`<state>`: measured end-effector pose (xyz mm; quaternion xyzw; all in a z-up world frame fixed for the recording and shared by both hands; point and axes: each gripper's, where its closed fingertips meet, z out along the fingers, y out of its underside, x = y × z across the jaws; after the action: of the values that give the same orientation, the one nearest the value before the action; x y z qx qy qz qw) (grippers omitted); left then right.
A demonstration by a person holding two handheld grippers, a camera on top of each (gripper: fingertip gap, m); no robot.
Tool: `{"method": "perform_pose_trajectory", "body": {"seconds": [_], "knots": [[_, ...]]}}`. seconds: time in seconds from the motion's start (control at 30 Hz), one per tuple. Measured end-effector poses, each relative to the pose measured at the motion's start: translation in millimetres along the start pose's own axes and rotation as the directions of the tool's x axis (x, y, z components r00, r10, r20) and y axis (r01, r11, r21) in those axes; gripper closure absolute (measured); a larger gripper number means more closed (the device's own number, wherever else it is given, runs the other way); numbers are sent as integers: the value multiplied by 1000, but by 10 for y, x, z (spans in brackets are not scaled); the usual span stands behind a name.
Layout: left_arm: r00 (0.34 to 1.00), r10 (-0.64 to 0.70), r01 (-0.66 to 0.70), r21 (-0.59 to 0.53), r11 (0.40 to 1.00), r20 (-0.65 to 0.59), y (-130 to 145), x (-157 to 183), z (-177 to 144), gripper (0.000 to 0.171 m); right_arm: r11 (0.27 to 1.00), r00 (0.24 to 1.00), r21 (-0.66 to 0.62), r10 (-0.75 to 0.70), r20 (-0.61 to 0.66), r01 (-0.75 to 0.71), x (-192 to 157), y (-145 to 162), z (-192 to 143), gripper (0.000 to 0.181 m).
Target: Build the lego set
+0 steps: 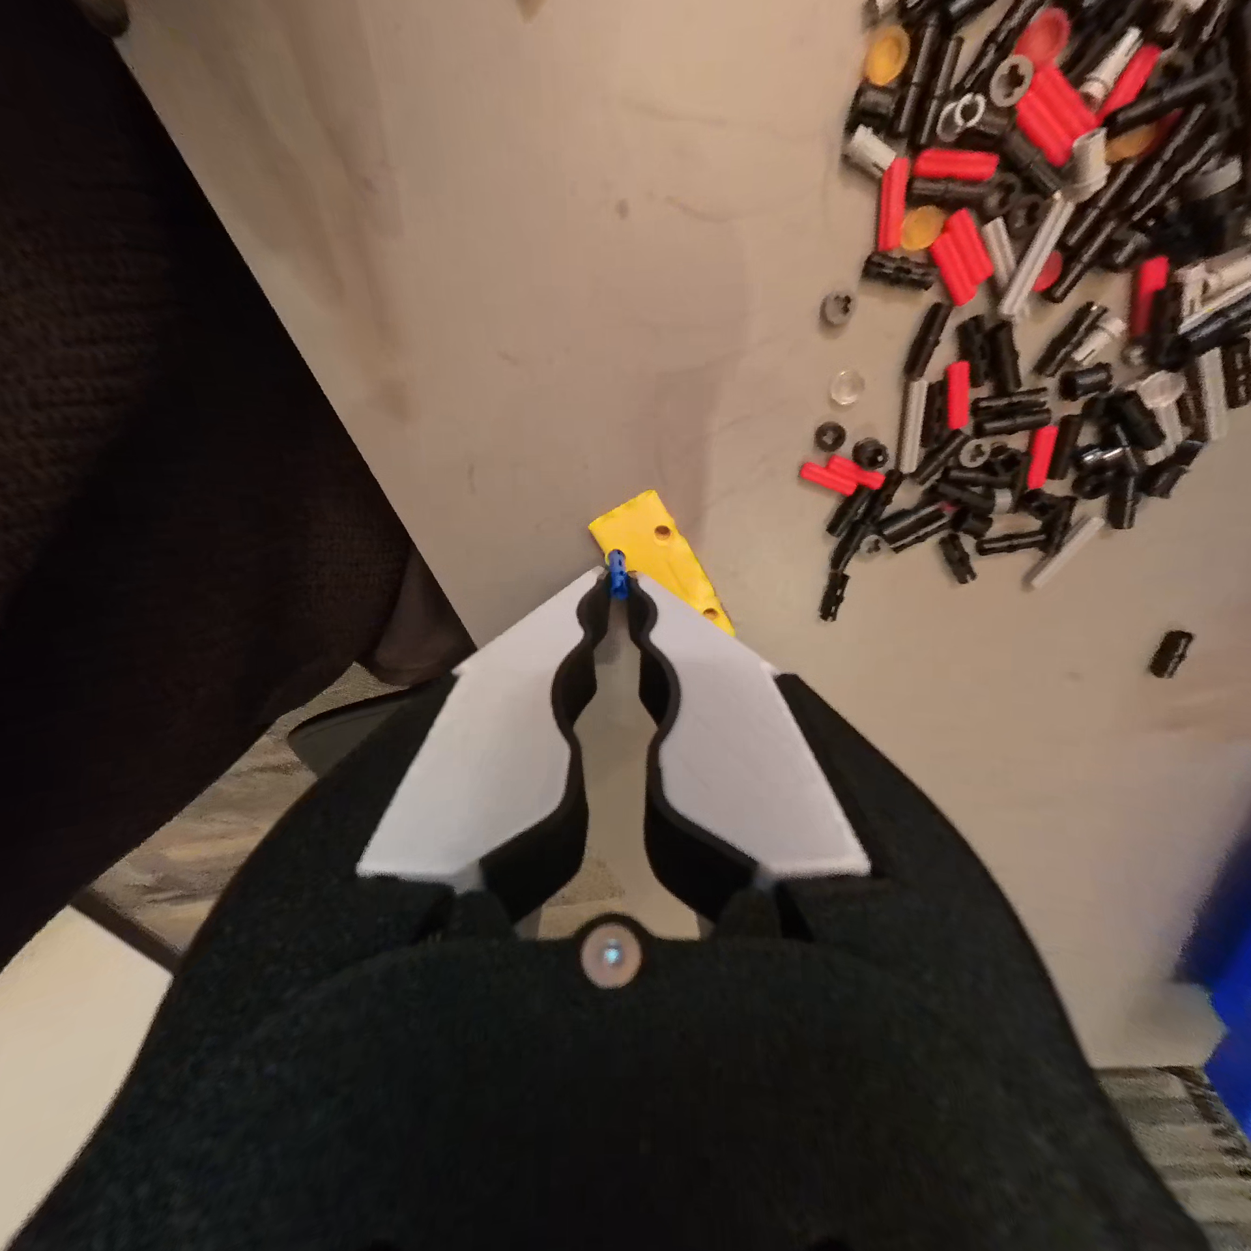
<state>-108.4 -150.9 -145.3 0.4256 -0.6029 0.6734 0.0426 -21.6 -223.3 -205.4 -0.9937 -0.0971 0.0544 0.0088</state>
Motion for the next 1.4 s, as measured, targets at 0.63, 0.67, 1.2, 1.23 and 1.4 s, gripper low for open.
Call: {"method": "perform_pose_trajectory", "body": {"seconds": [0.63, 0.67, 1.2, 1.23, 1.4], "knots": [[1000, -1, 1, -4, 1000, 2, 7, -1, 4, 148, 982, 973, -88, -179, -146, 168, 38, 1, 65, 178], [1000, -2, 2, -6, 1000, 1, 9, -1, 4, 148, 983, 976, -86, -170, -136, 159, 39, 3, 64, 178], [1000, -13, 13, 2, 1000, -7, -6, -1, -4, 148, 967, 956, -100, -250, -156, 236, 19, -11, 78, 167], [1000, -14, 14, 2, 1000, -7, -6, -1, -4, 148, 968, 958, -92, -245, -150, 233, 6, -14, 82, 162], [1000, -18, 18, 5, 1000, -10, -12, 0, -6, 148, 979, 965, 9, -200, -170, 204, 20, -96, -27, 155]]}}
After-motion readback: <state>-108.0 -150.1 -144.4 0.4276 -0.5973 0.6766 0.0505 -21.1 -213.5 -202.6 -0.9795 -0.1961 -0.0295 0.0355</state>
